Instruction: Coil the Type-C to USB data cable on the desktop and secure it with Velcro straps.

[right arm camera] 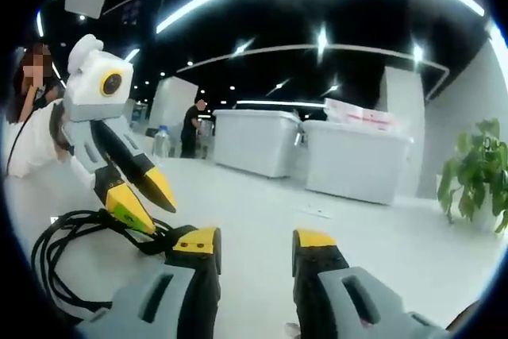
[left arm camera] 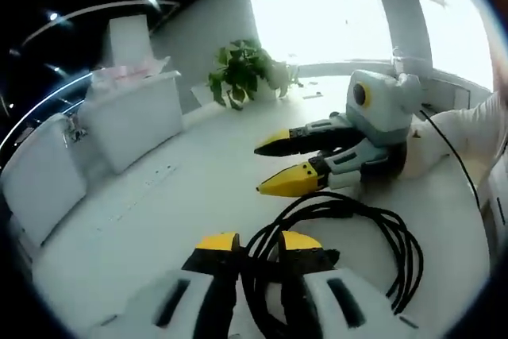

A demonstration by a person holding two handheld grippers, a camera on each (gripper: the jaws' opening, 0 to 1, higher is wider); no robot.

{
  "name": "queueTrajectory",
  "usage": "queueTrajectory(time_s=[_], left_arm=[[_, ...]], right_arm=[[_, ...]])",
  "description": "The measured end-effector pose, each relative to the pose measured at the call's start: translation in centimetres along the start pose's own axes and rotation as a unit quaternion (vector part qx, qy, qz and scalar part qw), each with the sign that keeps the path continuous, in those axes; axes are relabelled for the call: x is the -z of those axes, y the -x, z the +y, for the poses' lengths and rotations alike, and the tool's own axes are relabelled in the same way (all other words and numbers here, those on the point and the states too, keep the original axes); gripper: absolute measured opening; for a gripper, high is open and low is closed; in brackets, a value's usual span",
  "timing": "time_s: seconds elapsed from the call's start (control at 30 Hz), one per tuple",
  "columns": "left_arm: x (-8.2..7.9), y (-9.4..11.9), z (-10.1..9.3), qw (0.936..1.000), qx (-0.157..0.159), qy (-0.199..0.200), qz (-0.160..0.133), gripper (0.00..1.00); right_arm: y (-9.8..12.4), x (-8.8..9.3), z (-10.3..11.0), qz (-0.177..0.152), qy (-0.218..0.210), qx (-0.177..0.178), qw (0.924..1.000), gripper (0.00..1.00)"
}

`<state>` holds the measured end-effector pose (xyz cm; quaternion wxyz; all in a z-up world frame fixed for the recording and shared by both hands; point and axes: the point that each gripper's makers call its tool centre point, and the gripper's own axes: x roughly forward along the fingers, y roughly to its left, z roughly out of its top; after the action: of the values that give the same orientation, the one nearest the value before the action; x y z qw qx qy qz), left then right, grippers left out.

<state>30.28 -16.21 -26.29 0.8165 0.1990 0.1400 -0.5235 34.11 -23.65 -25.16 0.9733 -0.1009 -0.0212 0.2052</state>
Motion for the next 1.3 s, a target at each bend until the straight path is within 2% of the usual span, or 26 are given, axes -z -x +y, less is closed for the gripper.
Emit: queueTrajectory(time_s=[0.07, 0.13, 0.2, 0.23, 0.27, 0.33, 0.37, 0.47, 0.6, 0.67, 0.73, 0.93, 1.17, 1.23, 1.3], left_arm=[[-0.2, 0.3, 0.7, 0.9999, -0.005, 0.009, -0.010, 0.19], [-0.9, 0.7, 2.1, 0.9974, -0.016, 0.056, -0.043, 0.16], [-1.3, 0.7, 3.0, 0.9882, -0.019, 0.131, -0.077, 0.16], [-1.2, 0.6, 3.2, 0.9837, -0.014, 0.158, -0.084, 0.15], [-1.1, 0.4, 3.1, 0.9828, -0.009, 0.165, -0.083, 0.14], [-0.2, -0.2, 3.1, 0.9860, -0.013, 0.153, -0.067, 0.11], [0.5, -0.5, 3.0, 0.9897, -0.019, 0.134, -0.048, 0.09], [1.9, -1.0, 2.3, 0.9949, -0.021, 0.097, -0.017, 0.08], [1.9, -0.7, 1.8, 0.9968, -0.019, 0.075, -0.019, 0.04], [2.1, -0.6, 1.7, 0.9970, -0.016, 0.073, -0.017, 0.04], [2.7, -0.7, 1.5, 0.9973, -0.015, 0.071, -0.013, 0.04], [3.0, -0.8, 1.3, 0.9955, -0.012, 0.090, -0.024, 0.04], [3.2, -0.8, 1.2, 0.9925, -0.004, 0.113, -0.048, 0.04], [3.2, -0.8, 1.1, 0.9908, 0.004, 0.123, -0.056, 0.04], [3.2, -0.9, 1.2, 0.9887, 0.009, 0.137, -0.060, 0.04]], right_arm=[[0.0, -0.1, 0.0, -0.002, -0.005, -0.001, 1.0000, 0.35], [0.1, -1.0, 0.3, -0.025, -0.030, -0.009, 0.9992, 0.35], [0.4, -1.8, 0.5, -0.043, -0.047, -0.015, 0.9978, 0.35], [0.6, -2.1, 0.6, -0.049, -0.052, -0.018, 0.9973, 0.35], [0.7, -2.3, 0.9, -0.051, -0.057, -0.024, 0.9968, 0.35], [0.6, -2.1, 1.8, -0.043, -0.059, -0.036, 0.9967, 0.35], [0.5, -1.6, 2.4, -0.030, -0.050, -0.047, 0.9972, 0.34], [0.5, -0.7, 4.8, -0.001, -0.032, -0.094, 0.9951, 0.24], [0.4, 1.1, 6.0, 0.047, 0.002, -0.110, 0.9928, 0.14], [0.3, 1.0, 6.1, 0.042, -0.002, -0.113, 0.9927, 0.11], [0.2, 1.4, 6.1, 0.055, -0.011, -0.111, 0.9922, 0.10], [0.4, 2.0, 6.1, 0.078, -0.041, -0.115, 0.9894, 0.10], [0.6, 1.9, 6.3, 0.078, -0.045, -0.120, 0.9887, 0.10], [0.9, 1.3, 6.5, 0.062, -0.044, -0.128, 0.9889, 0.10], [1.3, -0.2, 7.0, 0.020, -0.039, -0.150, 0.9877, 0.10]])
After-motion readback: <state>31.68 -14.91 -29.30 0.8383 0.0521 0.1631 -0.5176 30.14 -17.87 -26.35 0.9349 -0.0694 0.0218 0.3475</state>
